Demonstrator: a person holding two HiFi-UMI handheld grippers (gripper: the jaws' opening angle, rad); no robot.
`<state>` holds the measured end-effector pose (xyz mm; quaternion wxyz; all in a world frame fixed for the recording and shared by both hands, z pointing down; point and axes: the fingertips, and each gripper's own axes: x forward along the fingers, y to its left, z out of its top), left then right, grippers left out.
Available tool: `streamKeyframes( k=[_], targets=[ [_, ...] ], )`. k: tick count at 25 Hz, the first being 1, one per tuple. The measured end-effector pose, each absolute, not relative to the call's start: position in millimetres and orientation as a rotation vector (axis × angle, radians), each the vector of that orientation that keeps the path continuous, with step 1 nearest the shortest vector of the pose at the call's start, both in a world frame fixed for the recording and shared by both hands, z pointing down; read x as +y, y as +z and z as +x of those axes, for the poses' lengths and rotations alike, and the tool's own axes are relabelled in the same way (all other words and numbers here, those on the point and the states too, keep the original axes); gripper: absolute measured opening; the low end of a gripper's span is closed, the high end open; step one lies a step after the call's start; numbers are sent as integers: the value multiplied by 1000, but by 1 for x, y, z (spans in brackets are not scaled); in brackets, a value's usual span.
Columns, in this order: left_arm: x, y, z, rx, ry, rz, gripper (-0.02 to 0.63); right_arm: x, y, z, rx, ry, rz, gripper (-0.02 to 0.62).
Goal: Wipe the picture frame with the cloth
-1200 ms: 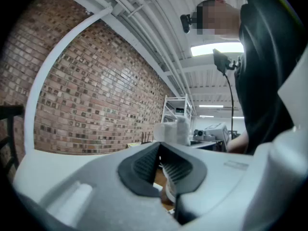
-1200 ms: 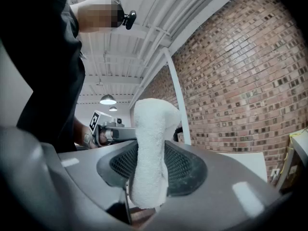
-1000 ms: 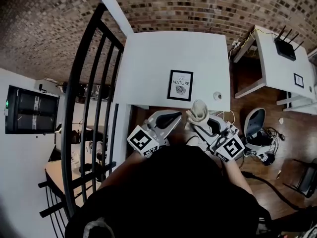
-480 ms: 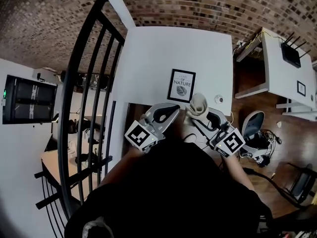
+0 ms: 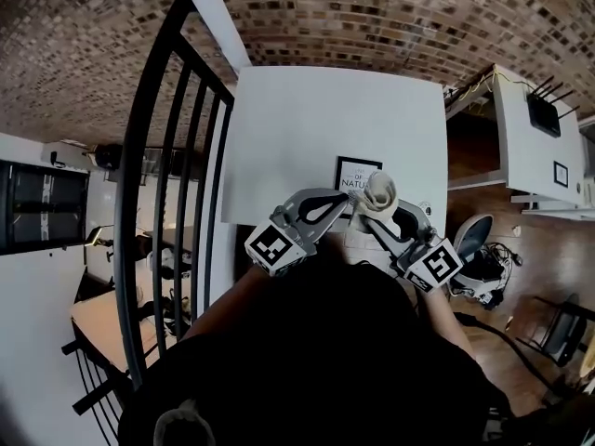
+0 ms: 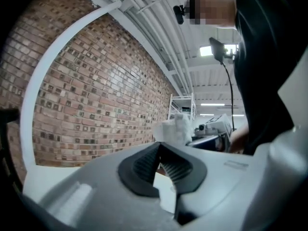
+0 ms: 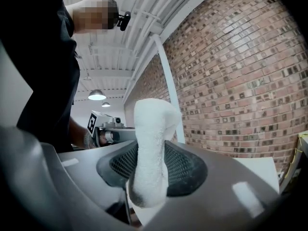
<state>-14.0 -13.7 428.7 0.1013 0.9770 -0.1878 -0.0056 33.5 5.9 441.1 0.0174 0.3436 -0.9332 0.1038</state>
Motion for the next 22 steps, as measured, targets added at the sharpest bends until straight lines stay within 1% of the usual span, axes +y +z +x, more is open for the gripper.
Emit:
streamKeyframes(
  k=[4,9,17,22],
  targets=[
    [-35,435,-21,-517,7,2886,2,-19,447,28,-2859,338,1098,160],
    [-54,451,-16,-532,27,2875,2,-49,476,39,-2806,356,1049,160],
    [-62,518,9,-640,193,2832,2,-85,576,65,-2602,376,875,160],
    [-69,570,19,-708,367,2702,2,-103,643,65,-2378,329,703,160]
  ],
)
